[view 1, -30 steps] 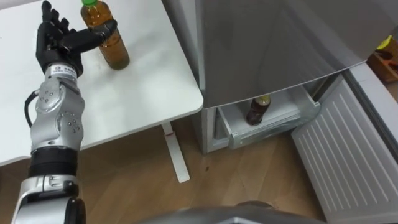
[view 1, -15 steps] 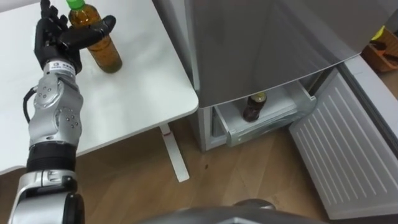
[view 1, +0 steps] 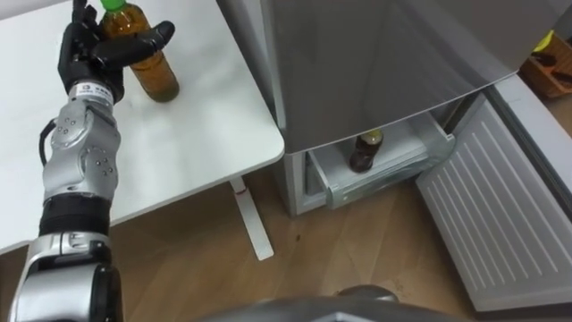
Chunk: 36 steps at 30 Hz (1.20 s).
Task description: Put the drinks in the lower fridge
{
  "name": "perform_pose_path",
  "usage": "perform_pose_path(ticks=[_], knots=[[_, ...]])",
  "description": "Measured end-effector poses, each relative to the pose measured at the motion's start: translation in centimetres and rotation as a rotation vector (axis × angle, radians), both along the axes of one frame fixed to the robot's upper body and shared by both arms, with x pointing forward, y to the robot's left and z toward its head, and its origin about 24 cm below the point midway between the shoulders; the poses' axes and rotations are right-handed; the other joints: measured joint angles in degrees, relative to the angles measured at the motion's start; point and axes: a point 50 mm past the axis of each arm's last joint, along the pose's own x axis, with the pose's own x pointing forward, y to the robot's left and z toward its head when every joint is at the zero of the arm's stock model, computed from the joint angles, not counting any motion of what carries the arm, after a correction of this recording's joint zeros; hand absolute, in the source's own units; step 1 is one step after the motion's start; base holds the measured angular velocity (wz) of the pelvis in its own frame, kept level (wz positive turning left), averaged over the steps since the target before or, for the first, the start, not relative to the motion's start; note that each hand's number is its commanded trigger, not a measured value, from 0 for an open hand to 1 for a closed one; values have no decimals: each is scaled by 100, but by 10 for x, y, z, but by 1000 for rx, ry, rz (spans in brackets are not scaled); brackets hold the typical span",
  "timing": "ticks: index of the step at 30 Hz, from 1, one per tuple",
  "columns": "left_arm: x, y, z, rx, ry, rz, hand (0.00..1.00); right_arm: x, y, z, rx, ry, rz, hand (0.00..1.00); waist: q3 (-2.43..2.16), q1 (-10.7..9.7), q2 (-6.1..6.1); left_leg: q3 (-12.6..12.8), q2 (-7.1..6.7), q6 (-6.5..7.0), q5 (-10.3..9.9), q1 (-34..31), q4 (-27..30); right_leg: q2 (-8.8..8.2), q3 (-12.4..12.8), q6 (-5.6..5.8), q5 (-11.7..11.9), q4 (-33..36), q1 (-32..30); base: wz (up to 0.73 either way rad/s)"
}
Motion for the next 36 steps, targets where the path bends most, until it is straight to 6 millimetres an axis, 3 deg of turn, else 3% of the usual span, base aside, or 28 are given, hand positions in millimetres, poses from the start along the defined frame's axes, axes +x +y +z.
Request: perform_pose_path(ticks=[14, 19, 28, 32, 36], knots=[[-2, 4, -9, 40, 77, -29, 100, 0, 0, 0, -5, 5, 13, 0, -24, -12, -17, 3, 1, 0, 1, 8, 11, 0, 15, -8, 7, -1, -7, 0], [-3, -1, -15, 43, 104, -48, 100, 11, -1, 0, -3, -24, 17, 0, -21, -15, -15, 1, 1, 1, 1, 15, 18, -2, 16, -8, 7, 20, -8, 0], [2, -23, -16, 90, 120, -169, 100, 67, -1, 4, -16, -203, 108, 0, -27, 44, -11, -130, 2, 1, 3, -61, 43, -2, -56, -11, 11, -12, -7, 5], [6, -37, -5, 82, 58, -200, 100, 86, 12, 3, 25, -273, 148, 0, -38, 251, -34, -131, 11, 1, 3, -39, 41, -3, -94, -26, 32, -6, 21, -1], [6, -44, 6, 78, 0, -216, 100, 101, 26, 3, 56, -328, 215, 0, -33, 353, -58, -241, 15, 1, 3, -61, 32, -31, -373, -30, 34, -10, 77, 10]])
